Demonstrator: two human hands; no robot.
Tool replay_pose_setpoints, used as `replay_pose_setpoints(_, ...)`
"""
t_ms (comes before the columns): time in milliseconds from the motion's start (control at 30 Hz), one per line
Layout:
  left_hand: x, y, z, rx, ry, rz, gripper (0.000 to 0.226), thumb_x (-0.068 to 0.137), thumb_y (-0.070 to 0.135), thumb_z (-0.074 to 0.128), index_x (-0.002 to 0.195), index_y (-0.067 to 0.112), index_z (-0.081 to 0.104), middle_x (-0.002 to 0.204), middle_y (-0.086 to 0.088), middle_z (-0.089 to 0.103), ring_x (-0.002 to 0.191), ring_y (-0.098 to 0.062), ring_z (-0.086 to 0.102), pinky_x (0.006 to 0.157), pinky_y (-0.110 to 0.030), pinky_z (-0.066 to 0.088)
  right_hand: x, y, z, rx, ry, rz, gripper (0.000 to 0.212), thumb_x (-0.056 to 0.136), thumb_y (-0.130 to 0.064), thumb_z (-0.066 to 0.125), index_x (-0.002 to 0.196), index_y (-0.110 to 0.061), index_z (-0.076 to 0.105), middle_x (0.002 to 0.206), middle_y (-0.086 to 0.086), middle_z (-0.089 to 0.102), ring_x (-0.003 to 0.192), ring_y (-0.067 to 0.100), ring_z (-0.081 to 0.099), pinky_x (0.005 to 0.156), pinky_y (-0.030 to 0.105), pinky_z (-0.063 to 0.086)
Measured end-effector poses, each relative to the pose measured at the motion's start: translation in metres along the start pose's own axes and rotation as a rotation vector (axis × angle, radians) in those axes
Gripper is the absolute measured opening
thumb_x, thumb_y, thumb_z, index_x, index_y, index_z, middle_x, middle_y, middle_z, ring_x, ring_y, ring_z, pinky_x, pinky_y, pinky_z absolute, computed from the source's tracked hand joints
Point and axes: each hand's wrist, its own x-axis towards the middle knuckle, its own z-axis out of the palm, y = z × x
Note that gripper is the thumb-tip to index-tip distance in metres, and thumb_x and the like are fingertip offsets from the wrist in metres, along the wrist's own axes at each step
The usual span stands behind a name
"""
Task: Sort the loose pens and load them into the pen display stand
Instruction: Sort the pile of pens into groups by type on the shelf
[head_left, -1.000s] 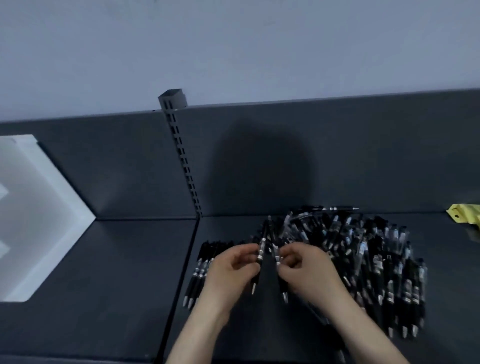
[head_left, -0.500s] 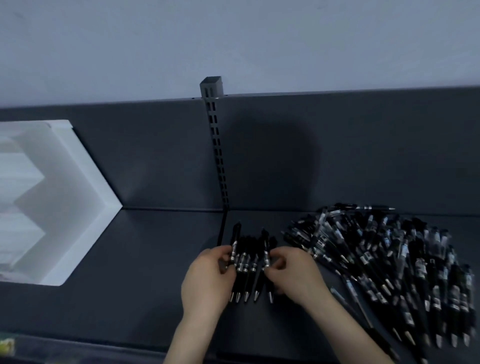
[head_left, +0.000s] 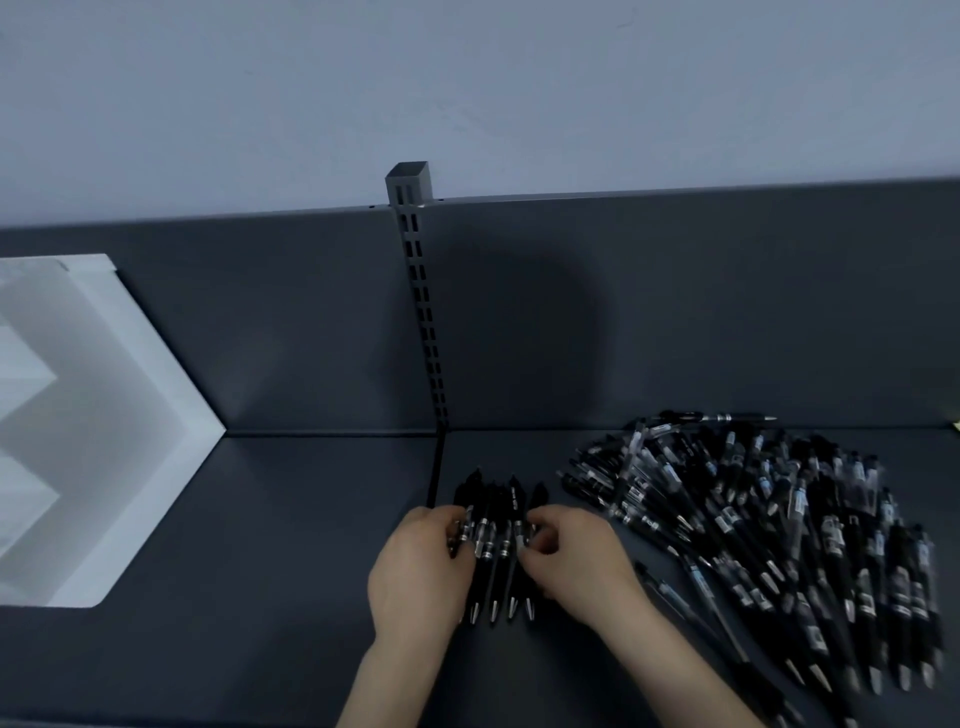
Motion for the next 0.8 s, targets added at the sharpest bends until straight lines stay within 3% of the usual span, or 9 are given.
replay_pose_setpoints(233,0.002,0.002,0.001,0.006,0.038,-0.006,0.028,0.09,0.032,0.058,0.117,0.039,0.061,0.107,0.017,0.057,0.087,-0.004,0.058,0.065,-0.022,0.047,-0.003,0.004,-0.013,0.008,0.012,-0.039,0.026,0.08,-0.018,0.061,0.105,-0.021,0.066,0.077,-0.005,0.069,0.062,0.012,0.063,0.071,0.032,0.054)
replay_pose_setpoints(400,0.008,0.012,0.005,0.018,0.06,0.016,0.033,0.09,0.031,0.059,0.122,0.038,0.059,0.11,0.018,0.058,0.087,-0.003,0.057,0.065,-0.023,0.048,-0.006,0.017,-0.033,-0.021,0.058,-0.025,0.043,0.083,-0.027,0.064,0.125,-0.028,0.058,0.086,-0.013,0.066,0.073,0.007,0.058,0.074,0.021,0.048)
replay_pose_setpoints(567,0.02,0.047,0.017,-0.027,0.042,0.182,0.032,0.09,0.03,0.06,0.121,0.035,0.061,0.104,0.019,0.057,0.087,0.0,0.056,0.066,-0.02,0.045,-0.006,0.034,-0.074,-0.05,0.172,-0.007,0.035,0.08,-0.023,0.066,0.115,-0.026,0.066,0.074,-0.013,0.064,0.074,0.005,0.059,0.075,0.022,0.049)
replay_pose_setpoints(800,0.049,0.11,0.059,0.077,-0.096,0.358,0.033,0.086,0.03,0.059,0.119,0.033,0.064,0.107,0.01,0.065,0.103,-0.014,0.06,0.079,-0.029,0.05,-0.008,0.058,-0.121,-0.118,0.262,0.048,0.031,0.081,-0.021,0.065,0.112,-0.025,0.066,0.073,-0.015,0.062,0.072,0.006,0.058,0.072,0.024,0.049)
